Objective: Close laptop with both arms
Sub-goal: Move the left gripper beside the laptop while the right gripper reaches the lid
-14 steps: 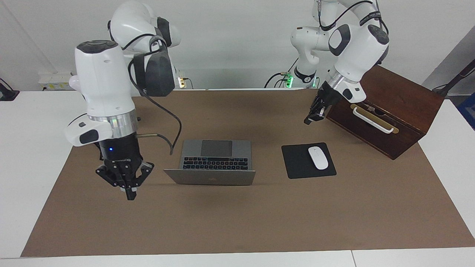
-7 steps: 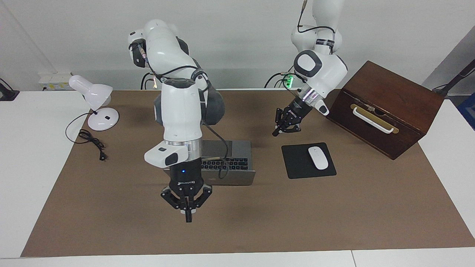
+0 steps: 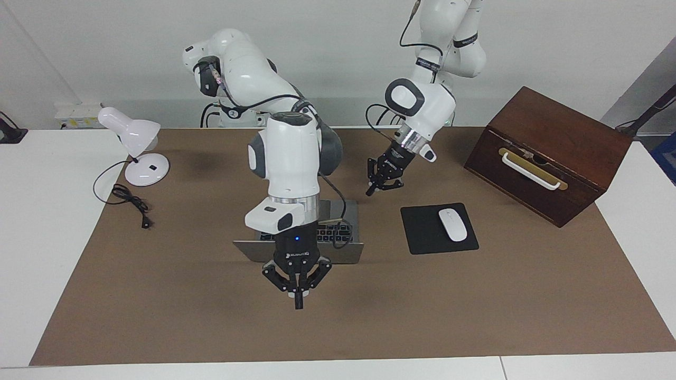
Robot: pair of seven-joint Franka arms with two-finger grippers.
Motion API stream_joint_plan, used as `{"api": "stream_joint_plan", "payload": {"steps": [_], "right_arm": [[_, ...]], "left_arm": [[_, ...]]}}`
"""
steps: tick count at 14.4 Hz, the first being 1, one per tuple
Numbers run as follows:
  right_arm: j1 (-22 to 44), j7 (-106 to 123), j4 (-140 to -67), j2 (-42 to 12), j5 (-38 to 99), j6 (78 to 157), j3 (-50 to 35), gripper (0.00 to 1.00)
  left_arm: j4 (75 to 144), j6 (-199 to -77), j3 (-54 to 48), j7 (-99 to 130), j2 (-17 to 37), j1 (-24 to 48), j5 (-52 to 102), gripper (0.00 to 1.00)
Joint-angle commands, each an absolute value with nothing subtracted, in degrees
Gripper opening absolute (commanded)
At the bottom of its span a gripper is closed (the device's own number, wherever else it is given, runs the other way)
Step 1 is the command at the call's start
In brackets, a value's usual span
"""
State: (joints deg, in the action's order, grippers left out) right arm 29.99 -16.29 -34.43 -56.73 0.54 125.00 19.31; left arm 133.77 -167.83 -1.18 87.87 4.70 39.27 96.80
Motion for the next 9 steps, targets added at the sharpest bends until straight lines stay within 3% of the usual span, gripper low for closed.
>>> {"api": "stream_joint_plan", "payload": {"steps": [1, 9], "right_arm": [[30.1, -16.9, -31.8, -58.2, 5.7, 120.8, 20.4, 0.0], [30.0, -16.9, -31.7, -57.3, 13.2, 108.1, 20.4, 0.0]], "left_arm": [[130.7, -169.0, -0.4, 88.6, 8.8, 41.0, 101.5, 0.0], [124.7, -170.8, -0.8, 88.5, 14.6, 42.2, 103.2, 0.0]]}}
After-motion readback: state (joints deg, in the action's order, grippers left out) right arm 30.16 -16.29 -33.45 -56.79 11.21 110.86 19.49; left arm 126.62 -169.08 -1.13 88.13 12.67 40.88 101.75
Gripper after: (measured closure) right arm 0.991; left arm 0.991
